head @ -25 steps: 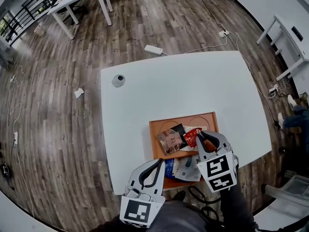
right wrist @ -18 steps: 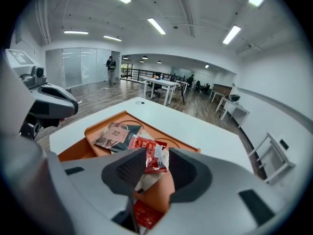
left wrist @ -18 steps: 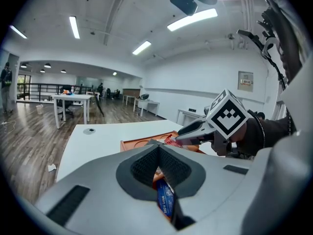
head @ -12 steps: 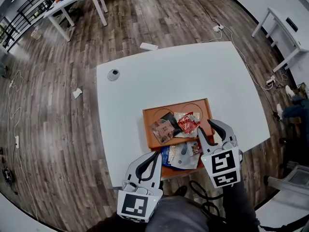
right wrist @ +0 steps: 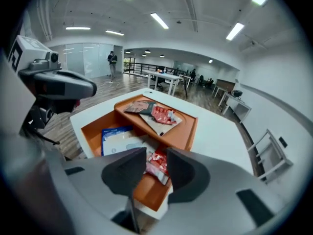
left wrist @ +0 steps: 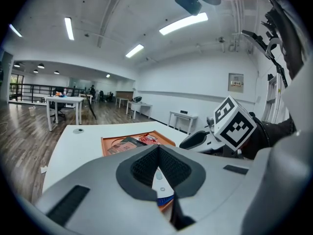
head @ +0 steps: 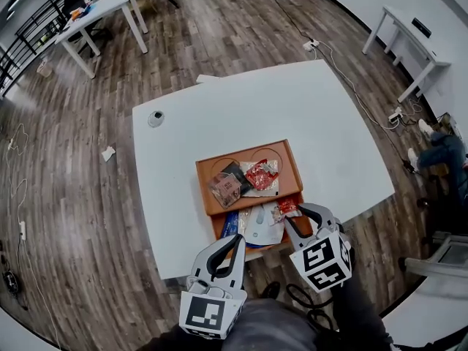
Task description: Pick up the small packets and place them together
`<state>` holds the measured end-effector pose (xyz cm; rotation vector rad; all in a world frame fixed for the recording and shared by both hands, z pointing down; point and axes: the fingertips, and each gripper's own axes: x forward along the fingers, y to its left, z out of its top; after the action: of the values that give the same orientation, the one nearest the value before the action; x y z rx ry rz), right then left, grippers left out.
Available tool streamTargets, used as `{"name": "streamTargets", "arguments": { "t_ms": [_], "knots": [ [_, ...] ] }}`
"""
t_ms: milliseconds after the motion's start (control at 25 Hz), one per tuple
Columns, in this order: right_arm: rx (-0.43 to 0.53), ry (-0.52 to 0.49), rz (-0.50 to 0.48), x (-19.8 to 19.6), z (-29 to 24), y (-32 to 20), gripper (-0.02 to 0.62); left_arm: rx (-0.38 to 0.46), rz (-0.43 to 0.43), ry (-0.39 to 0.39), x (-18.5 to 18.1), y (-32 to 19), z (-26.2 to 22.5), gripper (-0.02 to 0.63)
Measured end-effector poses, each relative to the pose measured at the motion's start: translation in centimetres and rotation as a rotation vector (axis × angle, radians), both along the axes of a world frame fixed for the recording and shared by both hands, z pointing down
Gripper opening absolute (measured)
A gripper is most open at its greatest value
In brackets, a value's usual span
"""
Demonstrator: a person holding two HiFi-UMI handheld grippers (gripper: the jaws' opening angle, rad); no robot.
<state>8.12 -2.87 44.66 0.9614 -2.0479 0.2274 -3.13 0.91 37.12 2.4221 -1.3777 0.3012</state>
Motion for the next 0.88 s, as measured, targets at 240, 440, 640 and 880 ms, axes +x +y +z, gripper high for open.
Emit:
{"name": "streamTargets", "arguments": {
  "t_ms": [240,440,640,880],
  "knots": [
    [-0.087,0.078,-0.103,-1.9,3.3,0.8,0.140,-0.015,-0.022,-0.002,-0.7,-0.6,0.4,0.003],
    [-0.151,0.116,-0.095,-2.6,5.3,-0.4,0.209,-0.034,-0.058,-0.009,-2.2,-1.8,1.1,0.003],
    [-0.183,0.225,-0.106,-2.5,6.6,-0.9,0.238,-0.058,-0.072,-0.006,-2.8,-2.5,1.9,0.003],
    [-0.238,0.293,-0.186,-3.0,7.1,-0.1,0.188,-0.065,-0.079,0.005,-3.1,-3.0,2.0,0.003]
  ]
}}
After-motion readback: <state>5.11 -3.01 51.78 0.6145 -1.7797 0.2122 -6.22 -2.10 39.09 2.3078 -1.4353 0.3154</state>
